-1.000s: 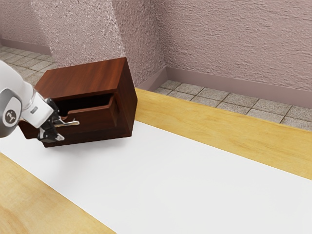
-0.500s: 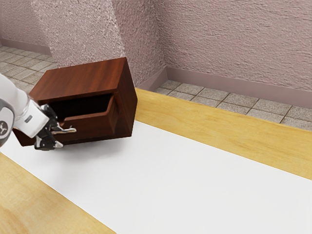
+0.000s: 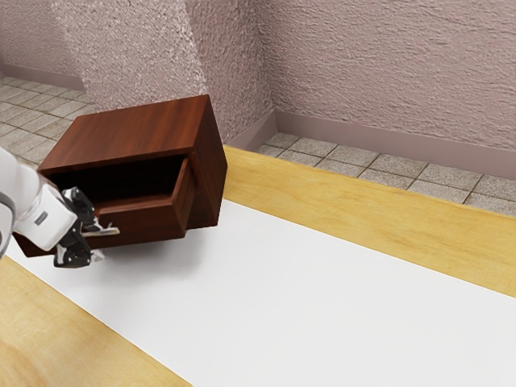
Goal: Pull the drawer handle with one arm to open the drawer
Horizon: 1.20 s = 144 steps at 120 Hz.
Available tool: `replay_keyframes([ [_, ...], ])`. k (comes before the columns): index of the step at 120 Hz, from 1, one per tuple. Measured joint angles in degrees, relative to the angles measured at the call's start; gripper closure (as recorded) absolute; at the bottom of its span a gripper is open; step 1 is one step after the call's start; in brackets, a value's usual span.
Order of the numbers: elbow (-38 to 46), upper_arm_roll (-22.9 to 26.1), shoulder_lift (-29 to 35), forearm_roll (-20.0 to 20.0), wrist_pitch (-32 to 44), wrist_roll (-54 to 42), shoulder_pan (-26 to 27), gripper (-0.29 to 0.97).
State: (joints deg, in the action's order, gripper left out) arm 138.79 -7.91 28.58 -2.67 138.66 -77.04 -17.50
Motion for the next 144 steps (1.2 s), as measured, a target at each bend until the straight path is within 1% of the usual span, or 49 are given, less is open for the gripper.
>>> replay_keyframes([
  [18,2.01,0.88,1.99,0.07,0.21,0.57,-0.06,0.37],
  [44,4.64,1.66,4.77,0.88,0.38,1.49,-0.45,0.38],
  [48,4.98,1.74,5.29,1.02,0.41,1.65,-0.54,0.42],
  [55,5.49,1.77,6.33,0.84,0.43,1.93,-0.73,0.53],
  [60,5.82,1.79,7.04,0.82,0.41,2.16,-1.29,0.64],
  [62,5.99,1.80,7.34,0.77,0.37,2.24,-1.47,0.61],
  [64,6.14,1.83,7.59,0.67,0.31,2.30,-1.51,0.62],
  [81,7.52,1.97,10.08,0.02,-0.45,2.68,-1.48,0.50],
  [84,7.76,2.52,10.97,-0.04,-0.61,2.74,-1.48,0.46],
  [90,7.53,4.96,14.45,-0.14,-1.56,2.88,-1.51,0.36],
  [94,6.04,7.62,18.07,-0.21,-3.26,3.19,-1.50,0.31],
  [98,3.51,10.47,20.99,-0.31,-5.81,3.79,-1.48,0.26],
  [102,-1.10,12.86,22.89,-0.40,-9.95,5.37,-1.17,0.22],
  [106,-5.65,14.31,23.92,-0.45,-14.91,7.89,0.22,0.18],
  [110,-8.64,15.00,24.51,-0.47,-19.99,11.15,3.74,0.16],
  [113,-9.93,15.13,24.74,-0.51,-23.51,13.94,7.61,0.14],
  [120,-11.27,14.83,24.78,-1.25,-31.21,21.79,19.65,0.10],
  [125,-12.51,14.44,24.30,-2.17,-36.74,27.61,24.86,0.08],
  [129,-13.21,13.01,23.86,-2.78,-40.74,32.01,26.89,0.07],
  [134,-13.50,10.93,22.67,-3.41,-45.07,37.19,28.14,0.05],
  [144,-14.69,7.43,17.18,-4.40,-50.15,46.51,28.92,0.03],
])
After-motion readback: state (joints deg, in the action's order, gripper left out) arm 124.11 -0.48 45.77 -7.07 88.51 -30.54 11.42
